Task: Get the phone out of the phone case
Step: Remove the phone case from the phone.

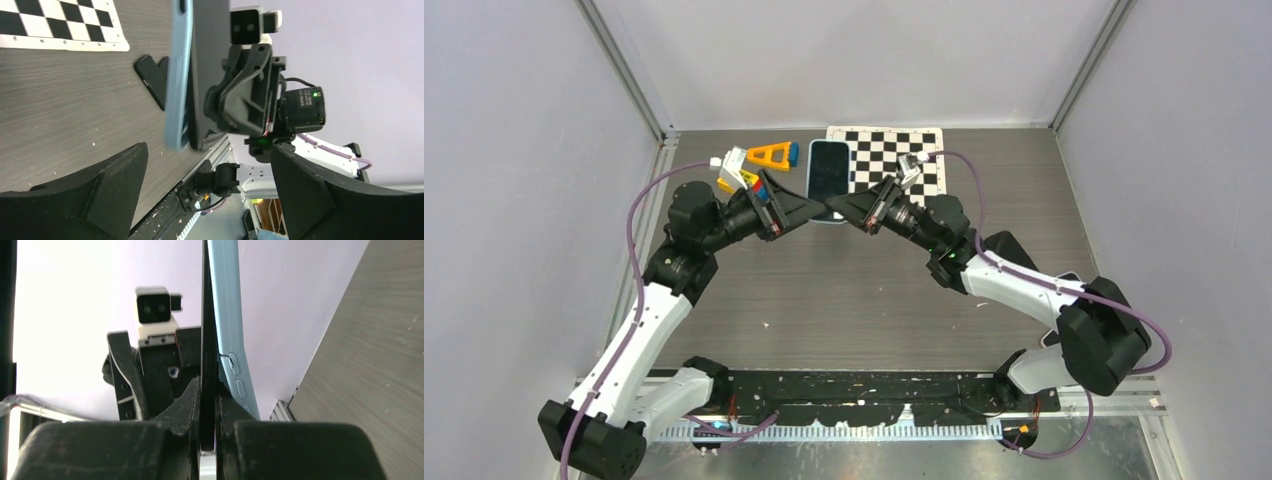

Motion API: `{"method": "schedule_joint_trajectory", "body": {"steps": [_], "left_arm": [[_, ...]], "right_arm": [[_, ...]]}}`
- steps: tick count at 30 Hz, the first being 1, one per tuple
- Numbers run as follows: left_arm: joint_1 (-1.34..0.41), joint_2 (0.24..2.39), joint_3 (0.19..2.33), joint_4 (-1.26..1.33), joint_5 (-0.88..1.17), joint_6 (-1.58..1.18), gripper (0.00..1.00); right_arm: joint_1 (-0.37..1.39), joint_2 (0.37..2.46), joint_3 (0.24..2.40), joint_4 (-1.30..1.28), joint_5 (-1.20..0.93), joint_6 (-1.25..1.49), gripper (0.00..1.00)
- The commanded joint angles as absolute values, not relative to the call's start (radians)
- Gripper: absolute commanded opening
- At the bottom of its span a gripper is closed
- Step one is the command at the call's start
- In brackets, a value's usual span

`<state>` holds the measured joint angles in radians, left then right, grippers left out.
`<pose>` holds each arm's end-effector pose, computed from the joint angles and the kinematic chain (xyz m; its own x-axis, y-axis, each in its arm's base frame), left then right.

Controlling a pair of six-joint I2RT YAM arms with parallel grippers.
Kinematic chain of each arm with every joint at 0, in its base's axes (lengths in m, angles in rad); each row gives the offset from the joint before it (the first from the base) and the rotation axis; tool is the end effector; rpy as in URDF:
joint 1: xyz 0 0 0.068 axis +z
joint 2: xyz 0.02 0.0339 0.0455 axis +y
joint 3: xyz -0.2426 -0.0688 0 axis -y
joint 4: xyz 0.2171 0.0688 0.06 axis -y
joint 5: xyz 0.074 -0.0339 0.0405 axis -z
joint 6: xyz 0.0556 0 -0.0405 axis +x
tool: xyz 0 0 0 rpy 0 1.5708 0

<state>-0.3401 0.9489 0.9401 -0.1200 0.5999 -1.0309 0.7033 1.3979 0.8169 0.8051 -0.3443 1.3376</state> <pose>0.1924 -0.1014 0.3534 -0.7512 -0.4852 -0.4476 0.3090 0.3407 -0.8879 0.2288 0.2186 0.3116 -0.7973 0.5246 -0.2983 -0.3636 -0.0231 0.9313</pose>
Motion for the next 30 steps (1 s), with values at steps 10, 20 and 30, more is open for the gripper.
{"method": "schedule_joint_trajectory", "body": {"steps": [10, 20, 30], "left_arm": [[-0.339, 0.88, 0.817, 0.068, 0.548, -1.009, 0.97], [-0.339, 0.929, 0.844, 0.143, 0.565, -1.02, 0.92], [-0.339, 0.933, 0.847, 0.167, 0.55, -1.045, 0.75]], "right_arm": [[0.653, 1.274, 0.872, 0.796, -0.3, 1.538, 0.01], [0.655, 1.258, 0.894, 0.729, -0.308, 1.653, 0.01], [0.663, 1.268, 0.885, 0.838, -0.325, 1.817, 0.01]]}}
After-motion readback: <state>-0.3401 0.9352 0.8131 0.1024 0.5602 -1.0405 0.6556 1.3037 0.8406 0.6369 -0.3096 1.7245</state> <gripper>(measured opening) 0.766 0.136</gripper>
